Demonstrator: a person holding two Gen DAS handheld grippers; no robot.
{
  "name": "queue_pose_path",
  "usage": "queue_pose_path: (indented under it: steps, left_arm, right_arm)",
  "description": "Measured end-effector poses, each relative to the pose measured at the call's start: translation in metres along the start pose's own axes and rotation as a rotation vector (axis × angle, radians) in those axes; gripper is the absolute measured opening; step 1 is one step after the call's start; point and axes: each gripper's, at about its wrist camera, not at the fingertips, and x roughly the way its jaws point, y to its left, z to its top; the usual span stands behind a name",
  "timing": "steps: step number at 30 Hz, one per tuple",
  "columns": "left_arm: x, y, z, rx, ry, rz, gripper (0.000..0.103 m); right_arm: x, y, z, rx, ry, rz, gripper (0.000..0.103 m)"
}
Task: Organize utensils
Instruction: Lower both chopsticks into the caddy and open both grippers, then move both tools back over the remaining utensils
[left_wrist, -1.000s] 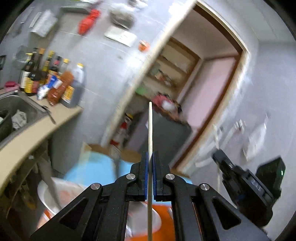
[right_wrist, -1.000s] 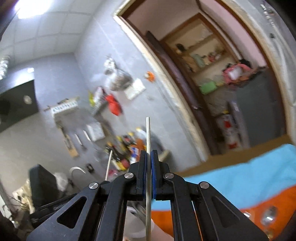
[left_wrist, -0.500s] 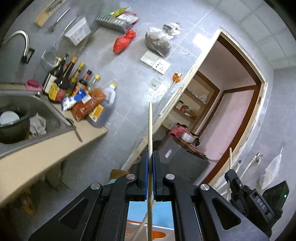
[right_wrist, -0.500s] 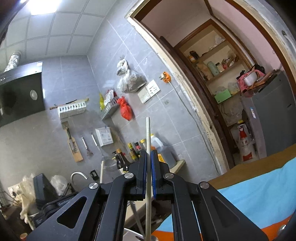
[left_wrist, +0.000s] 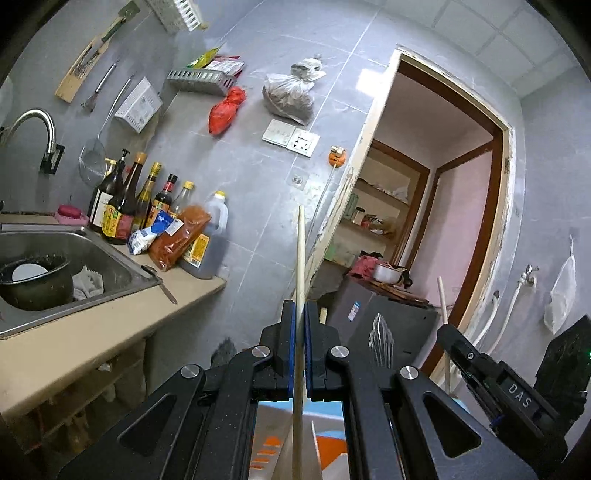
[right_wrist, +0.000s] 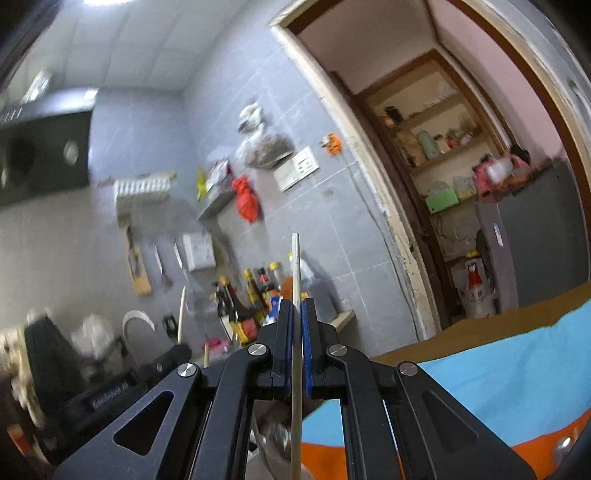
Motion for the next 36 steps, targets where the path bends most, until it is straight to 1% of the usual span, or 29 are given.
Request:
queue_pose_path:
  steps: [2,6,8,10,12,14,15,16,17,18,19,20,22,23,24,25,26,27,28,29,30,31,32,34,35,36]
  left_arm:
    - [-0.001,-0.002,-0.004,0.028,0.003,0.004,0.002]
    - [-0.003,-0.006,-0.011,0.066,0.012,0.014,0.002]
    - [-0.003,-0.008,-0.015,0.084,0.033,0.013,0.002]
    - [-0.003,-0.008,-0.017,0.087,0.076,0.002,0.003]
    - [-0.006,-0.007,-0.018,0.082,0.099,-0.006,0.003]
    - [-0.007,-0.005,-0.017,0.061,0.138,-0.015,0.004]
    - [-0.008,-0.005,-0.016,0.051,0.156,-0.016,0.007]
    - [-0.009,-0.005,-0.014,0.043,0.169,-0.016,0.013]
    - [-0.012,-0.006,-0.012,0.037,0.178,-0.017,0.017]
    - [-0.014,-0.008,-0.01,0.034,0.186,-0.021,0.025]
    - [-0.016,-0.01,-0.008,0.03,0.189,-0.022,0.029]
    - [-0.019,-0.013,-0.005,0.027,0.196,-0.023,0.03]
    - [-0.023,-0.02,0.0,0.031,0.209,-0.018,0.037]
    - [-0.025,-0.026,0.004,0.038,0.214,-0.011,0.04]
    - [-0.026,-0.031,0.007,0.043,0.216,-0.005,0.048]
    - [-0.027,-0.037,0.011,0.047,0.218,-0.002,0.058]
    - [-0.028,-0.044,0.015,0.052,0.222,0.0,0.064]
    - [-0.029,-0.05,0.018,0.055,0.227,-0.002,0.075]
    - [-0.029,-0.057,0.02,0.058,0.234,-0.009,0.084]
    - [-0.03,-0.067,0.023,0.066,0.242,-0.024,0.087]
    - [-0.03,-0.074,0.025,0.077,0.248,-0.033,0.094]
    - [-0.03,-0.083,0.027,0.095,0.254,-0.039,0.096]
    - [-0.031,-0.094,0.028,0.12,0.255,-0.041,0.096]
    - [-0.035,-0.113,0.028,0.156,0.253,-0.05,0.097]
    - [-0.036,-0.12,0.027,0.166,0.25,-0.055,0.097]
    - [-0.037,-0.127,0.026,0.173,0.247,-0.06,0.098]
  right_arm:
    - [-0.001,0.004,-0.006,-0.041,0.013,0.012,0.003]
    - [-0.003,0.006,-0.015,-0.069,0.034,0.026,0.003]
    - [-0.005,0.008,-0.016,-0.082,0.039,0.028,0.003]
    - [-0.007,0.008,-0.016,-0.092,0.056,0.031,0.003]
    - [-0.009,0.008,-0.018,-0.1,0.083,0.027,0.004]
    - [-0.011,0.007,-0.018,-0.098,0.113,0.018,0.005]
    - [-0.012,0.006,-0.018,-0.095,0.128,0.011,0.007]
    - [-0.014,0.005,-0.017,-0.09,0.14,0.006,0.008]
    - [-0.016,0.004,-0.015,-0.079,0.151,-0.001,0.01]
    - [-0.018,0.004,-0.013,-0.071,0.156,-0.003,0.014]
    - [-0.02,0.004,-0.01,-0.065,0.161,-0.003,0.018]
    - [-0.022,0.004,-0.006,-0.063,0.166,-0.007,0.025]
    - [-0.029,0.005,0.003,-0.06,0.172,-0.017,0.026]
    - [-0.032,0.005,0.009,-0.057,0.175,-0.026,0.029]
    - [-0.037,0.005,0.014,-0.054,0.174,-0.033,0.035]
    - [-0.042,0.005,0.021,-0.052,0.17,-0.045,0.04]
    - [-0.048,0.005,0.029,-0.053,0.163,-0.059,0.052]
    - [-0.054,0.003,0.034,-0.051,0.156,-0.066,0.06]
    - [-0.06,0.001,0.041,-0.045,0.146,-0.072,0.062]
    - [-0.069,-0.002,0.048,-0.033,0.138,-0.076,0.065]
    - [-0.076,-0.005,0.054,-0.023,0.134,-0.078,0.071]
    - [-0.085,-0.009,0.06,-0.014,0.13,-0.085,0.075]
    - [-0.091,-0.011,0.063,-0.011,0.129,-0.092,0.081]
    - [-0.107,-0.017,0.071,-0.003,0.123,-0.111,0.086]
    - [-0.116,-0.02,0.075,-0.004,0.119,-0.127,0.092]
    - [-0.125,-0.022,0.08,-0.009,0.116,-0.145,0.1]
